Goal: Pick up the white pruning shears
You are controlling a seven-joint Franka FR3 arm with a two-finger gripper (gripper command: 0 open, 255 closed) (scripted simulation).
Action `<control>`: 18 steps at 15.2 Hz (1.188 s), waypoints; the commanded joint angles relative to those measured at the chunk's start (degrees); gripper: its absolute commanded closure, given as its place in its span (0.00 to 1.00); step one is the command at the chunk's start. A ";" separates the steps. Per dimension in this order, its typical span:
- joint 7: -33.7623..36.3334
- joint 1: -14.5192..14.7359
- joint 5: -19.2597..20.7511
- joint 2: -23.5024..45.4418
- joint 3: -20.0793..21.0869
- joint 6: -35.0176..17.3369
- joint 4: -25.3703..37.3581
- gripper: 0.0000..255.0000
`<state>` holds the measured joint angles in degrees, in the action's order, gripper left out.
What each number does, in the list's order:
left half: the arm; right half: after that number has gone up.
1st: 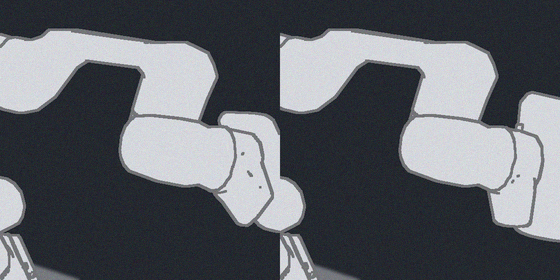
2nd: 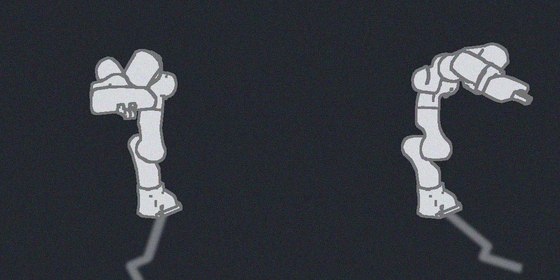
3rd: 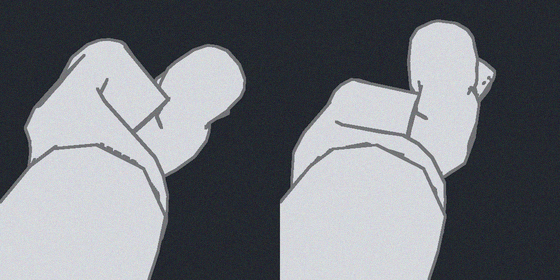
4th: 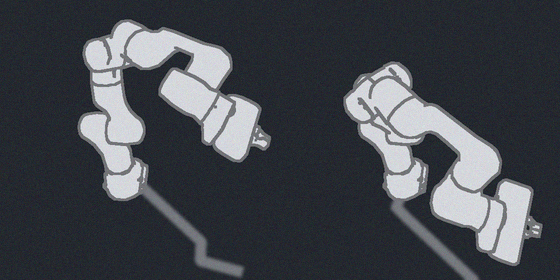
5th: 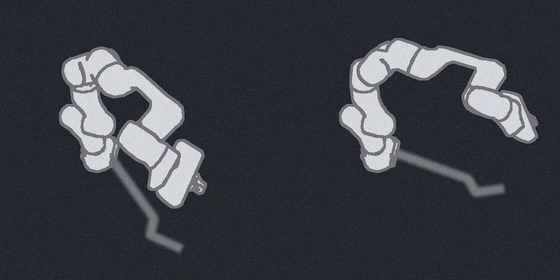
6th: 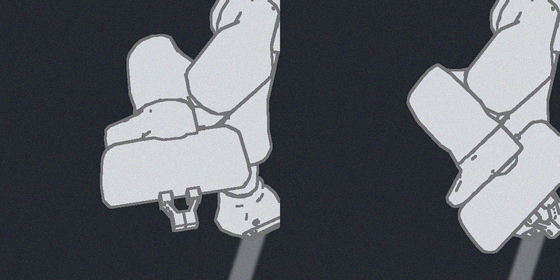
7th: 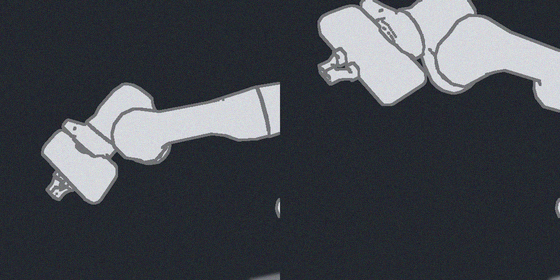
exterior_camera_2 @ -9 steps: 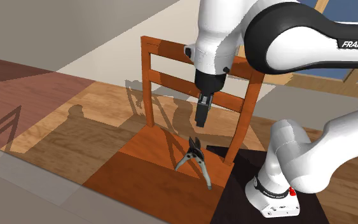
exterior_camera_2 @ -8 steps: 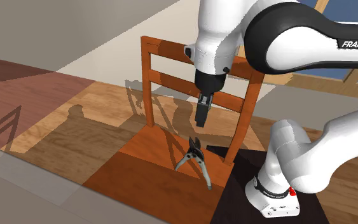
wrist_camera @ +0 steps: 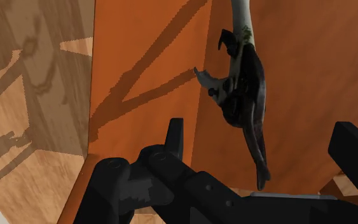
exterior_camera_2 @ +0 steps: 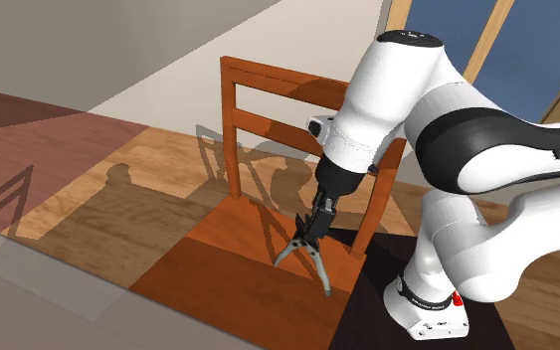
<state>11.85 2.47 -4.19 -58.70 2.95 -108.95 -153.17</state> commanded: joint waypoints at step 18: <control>0.15 0.54 -0.92 -1.31 0.60 -6.75 -7.06 1.00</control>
<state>11.98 3.00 -5.09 -60.08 3.52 -115.66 -160.15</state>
